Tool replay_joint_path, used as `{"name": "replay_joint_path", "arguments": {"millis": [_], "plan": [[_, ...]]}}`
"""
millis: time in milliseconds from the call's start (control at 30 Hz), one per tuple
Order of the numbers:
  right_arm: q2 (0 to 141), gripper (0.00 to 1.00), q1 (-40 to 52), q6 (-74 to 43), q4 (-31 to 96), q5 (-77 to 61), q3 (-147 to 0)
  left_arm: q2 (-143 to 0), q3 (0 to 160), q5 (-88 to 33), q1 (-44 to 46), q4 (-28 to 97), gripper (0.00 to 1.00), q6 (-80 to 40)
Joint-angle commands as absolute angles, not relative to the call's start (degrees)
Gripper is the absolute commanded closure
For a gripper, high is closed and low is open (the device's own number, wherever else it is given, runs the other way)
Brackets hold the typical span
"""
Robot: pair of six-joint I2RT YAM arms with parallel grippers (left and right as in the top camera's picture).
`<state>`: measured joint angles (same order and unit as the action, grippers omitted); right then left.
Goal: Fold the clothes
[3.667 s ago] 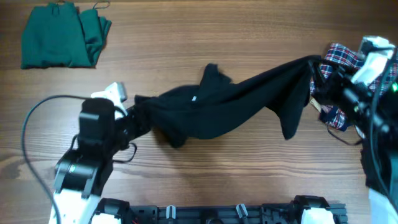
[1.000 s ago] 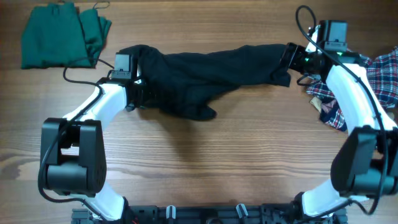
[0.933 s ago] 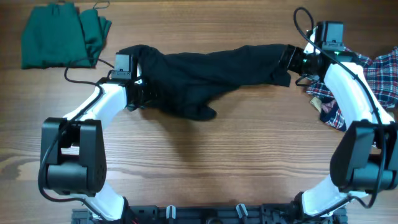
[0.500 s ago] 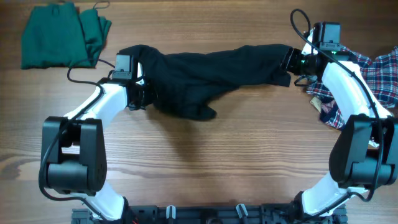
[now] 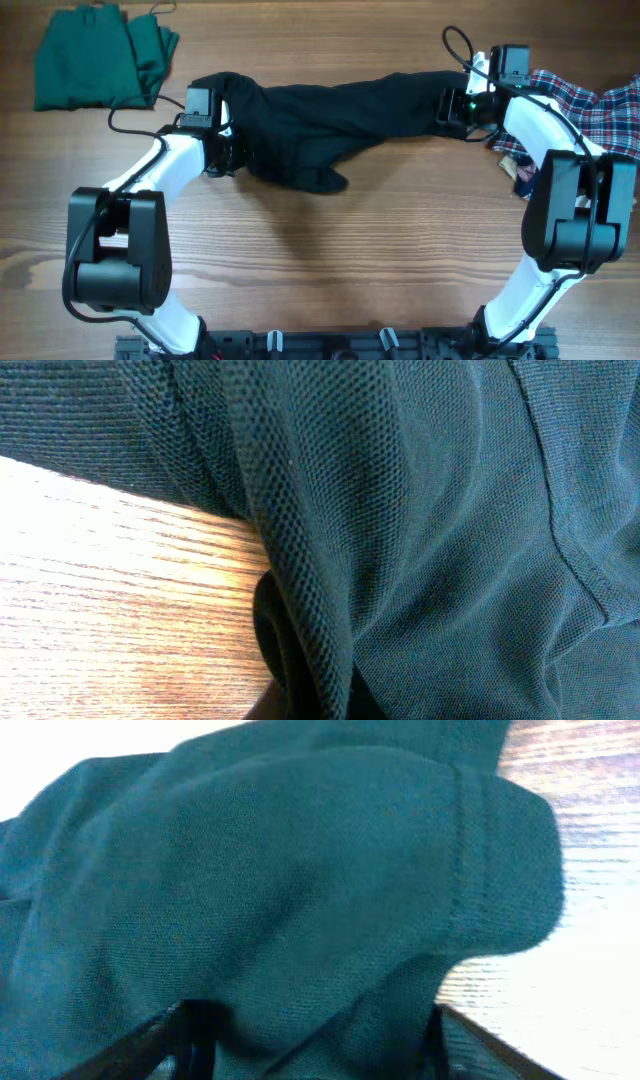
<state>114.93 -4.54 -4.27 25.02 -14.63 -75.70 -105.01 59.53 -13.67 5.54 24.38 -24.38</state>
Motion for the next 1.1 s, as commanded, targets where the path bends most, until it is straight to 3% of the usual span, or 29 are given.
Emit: {"name": "replay_joint_path", "arguments": {"millis": [0, 167, 200, 267, 367, 500, 867, 900, 933, 967, 1067], "plan": [[115.9, 0.31, -4.4, -3.0, 24.6, -17.0, -76.2, -105.8, 59.2, -14.3, 5.4, 24.6, 0.96, -24.2], [115.9, 0.31, -4.4, -2.7, 25.1, -17.0, -76.0, -105.8, 59.2, -14.3, 5.4, 24.6, 0.96, -24.2], [115.9, 0.41, -4.4, -2.8, 25.2, -17.0, -76.0, -105.8, 59.2, -14.3, 5.4, 24.6, 0.96, -24.2], [115.9, 0.78, -4.4, -3.0, 25.7, -17.0, -76.0, -105.8, 59.2, -14.3, 5.4, 24.6, 0.96, -24.2], [115.8, 0.96, -4.4, -3.0, 26.9, -17.0, -76.0, -105.8, 59.2, -14.3, 5.4, 25.1, 0.96, -24.2], [112.3, 0.96, -4.4, -3.8, 29.0, -16.8, -76.1, -105.8, 59.2, -13.5, 5.4, 26.6, 0.96, -24.2], [84.9, 0.95, -4.4, -7.7, 34.2, -16.3, -76.1, -105.8, 59.2, -13.0, 5.4, 26.8, 0.96, -22.9], [84.2, 0.92, -4.4, -7.7, 34.2, -16.0, -76.1, -105.8, 59.2, -13.0, 5.4, 26.7, 0.96, -22.9], [84.0, 0.82, -4.4, -7.7, 34.3, -15.6, -76.1, -105.8, 59.2, -13.0, 5.4, 26.7, 0.96, -22.9], [84.2, 0.65, -4.4, -7.7, 34.7, -14.9, -76.1, -105.8, 59.2, -13.0, 5.4, 26.7, 0.96, -22.9], [86.1, 0.51, -4.4, -7.7, 36.5, -12.2, -76.1, -105.8, 59.2, -13.0, 5.4, 26.7, 0.96, -22.9]]}}
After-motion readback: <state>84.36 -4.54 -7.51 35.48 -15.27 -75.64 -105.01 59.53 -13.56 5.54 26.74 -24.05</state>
